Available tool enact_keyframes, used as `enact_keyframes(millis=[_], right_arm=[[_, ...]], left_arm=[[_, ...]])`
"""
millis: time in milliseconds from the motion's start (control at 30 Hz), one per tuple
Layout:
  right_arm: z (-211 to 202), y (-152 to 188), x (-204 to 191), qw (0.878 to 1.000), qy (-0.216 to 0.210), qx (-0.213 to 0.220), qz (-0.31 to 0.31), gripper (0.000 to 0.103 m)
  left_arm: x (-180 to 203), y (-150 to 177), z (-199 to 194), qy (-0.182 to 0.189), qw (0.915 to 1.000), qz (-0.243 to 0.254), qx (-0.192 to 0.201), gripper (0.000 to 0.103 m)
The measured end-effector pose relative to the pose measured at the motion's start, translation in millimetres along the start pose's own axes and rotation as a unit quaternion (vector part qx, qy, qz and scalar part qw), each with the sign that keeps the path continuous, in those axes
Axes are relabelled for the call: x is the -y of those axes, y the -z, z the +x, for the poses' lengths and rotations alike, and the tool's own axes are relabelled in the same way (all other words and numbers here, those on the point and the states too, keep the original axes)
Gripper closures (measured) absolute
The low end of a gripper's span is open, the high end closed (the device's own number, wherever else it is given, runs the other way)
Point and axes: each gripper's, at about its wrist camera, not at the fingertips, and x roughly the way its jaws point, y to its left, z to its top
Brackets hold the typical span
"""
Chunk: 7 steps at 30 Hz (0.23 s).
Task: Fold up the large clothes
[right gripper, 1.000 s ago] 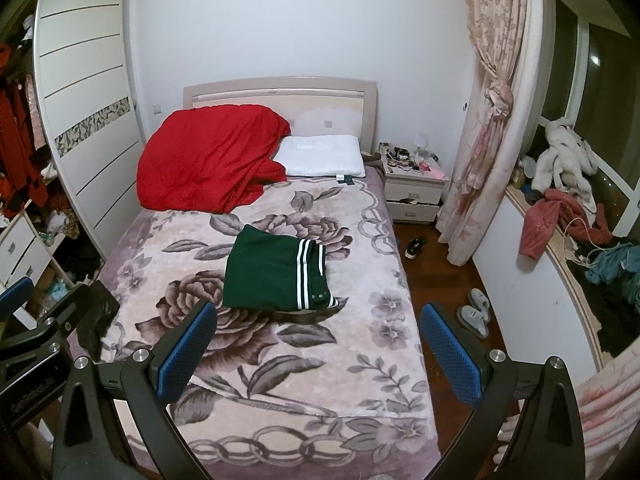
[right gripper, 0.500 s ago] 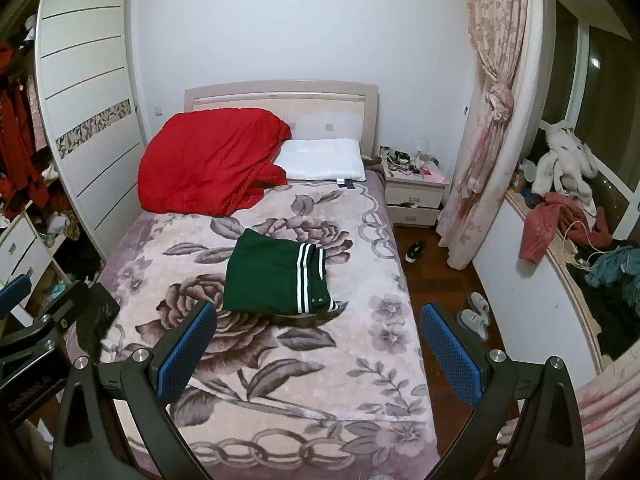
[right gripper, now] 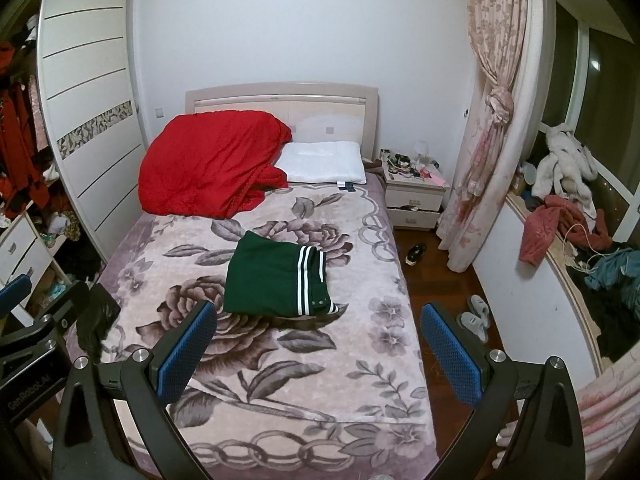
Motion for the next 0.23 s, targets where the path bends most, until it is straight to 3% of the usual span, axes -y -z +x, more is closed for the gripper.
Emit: enact_keyframes(millis=[233], right_arm=[[-3.0,5.4,-0.5,1.000,0.000,0.000,0.003,0.000]], left_arm=[[-1.9,-1.8,-2.3,0.001,1.0000,-0.006,0.003,0.006]])
